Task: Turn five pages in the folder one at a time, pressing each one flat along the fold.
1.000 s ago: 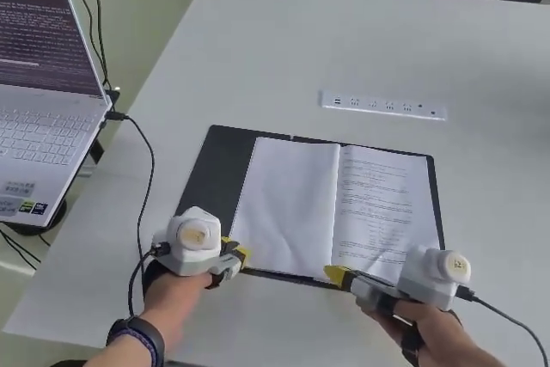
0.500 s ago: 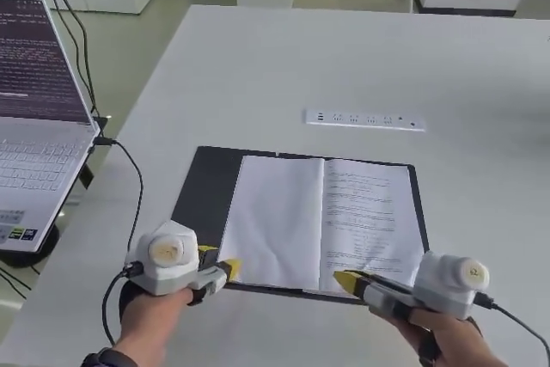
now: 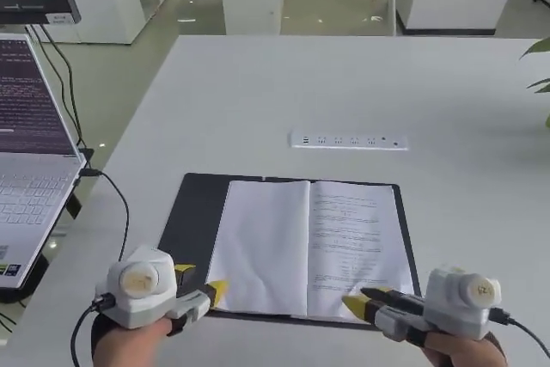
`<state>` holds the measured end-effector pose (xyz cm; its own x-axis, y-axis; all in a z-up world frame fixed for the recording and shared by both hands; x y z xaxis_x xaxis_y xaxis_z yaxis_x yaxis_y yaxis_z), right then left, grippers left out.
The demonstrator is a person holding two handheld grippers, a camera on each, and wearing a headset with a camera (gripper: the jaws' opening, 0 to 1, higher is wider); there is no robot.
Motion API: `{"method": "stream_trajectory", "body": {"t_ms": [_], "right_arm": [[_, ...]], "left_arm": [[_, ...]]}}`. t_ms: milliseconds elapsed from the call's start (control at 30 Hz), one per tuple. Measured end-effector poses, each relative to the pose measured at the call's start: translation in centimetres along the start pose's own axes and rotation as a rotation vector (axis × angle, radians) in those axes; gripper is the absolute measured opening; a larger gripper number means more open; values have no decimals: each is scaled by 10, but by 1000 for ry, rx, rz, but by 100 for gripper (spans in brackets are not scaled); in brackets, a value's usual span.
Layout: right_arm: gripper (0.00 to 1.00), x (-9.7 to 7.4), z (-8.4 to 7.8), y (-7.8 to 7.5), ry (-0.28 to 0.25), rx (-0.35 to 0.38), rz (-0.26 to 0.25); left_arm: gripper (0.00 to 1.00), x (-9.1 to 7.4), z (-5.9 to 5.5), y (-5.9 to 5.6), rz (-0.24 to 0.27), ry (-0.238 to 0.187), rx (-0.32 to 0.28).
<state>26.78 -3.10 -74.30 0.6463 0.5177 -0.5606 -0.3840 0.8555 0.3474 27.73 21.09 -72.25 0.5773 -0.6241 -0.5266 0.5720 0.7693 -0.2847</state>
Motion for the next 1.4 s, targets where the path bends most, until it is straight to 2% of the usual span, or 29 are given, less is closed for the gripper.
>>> {"method": "stream_trajectory", "body": {"t_ms": [67,133,267,400,500,567,600,667,800,867,1100,1400], "right_arm": [[30,-4,3,-2,2,-47,-13],[31,-9,8,1,-10,-48,-4],[33,-19,18,1,-32,-89,-16],[37,-28,24,-1,-53,-76,-37],[41,-34,22,-5,-49,-109,-62],[42,-38,21,-6,-52,-95,-62],[42,-41,22,-7,-63,-69,-62],[45,-44,20,-11,-64,-67,-80],[52,-53,20,-14,-75,-51,-95],[53,-60,22,-13,-89,-38,-98],[60,-77,20,-21,-119,-12,-148],[67,-85,9,-21,-111,-12,-176]], "left_arm": [[36,-3,2,0,15,5,15],[36,-6,5,-1,18,-5,8],[38,-12,11,-4,25,-21,5],[40,-19,19,-7,28,-32,17],[43,-23,25,-9,28,-32,42],[46,-26,29,-9,28,-31,50],[47,-28,32,-10,28,-40,50],[49,-31,36,-13,22,-59,41],[53,-36,35,-19,16,-66,34],[56,-39,32,-23,9,-68,27],[61,-46,21,-32,-7,-49,17],[68,-45,21,-43,-47,0,57]]}}
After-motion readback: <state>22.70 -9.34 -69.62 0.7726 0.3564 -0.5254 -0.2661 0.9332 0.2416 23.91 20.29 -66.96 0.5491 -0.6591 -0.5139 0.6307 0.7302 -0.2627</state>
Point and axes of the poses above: the centre of the closed fingertips' face, and the gripper's own axes: x roughly forward along the fingers, y roughly to its left, z roughly out of its top, the point moved 1 cm from there along -x, roughly backward along the fingers, and after that the axes turned 15 degrees about -z, right-handed, at the moved point
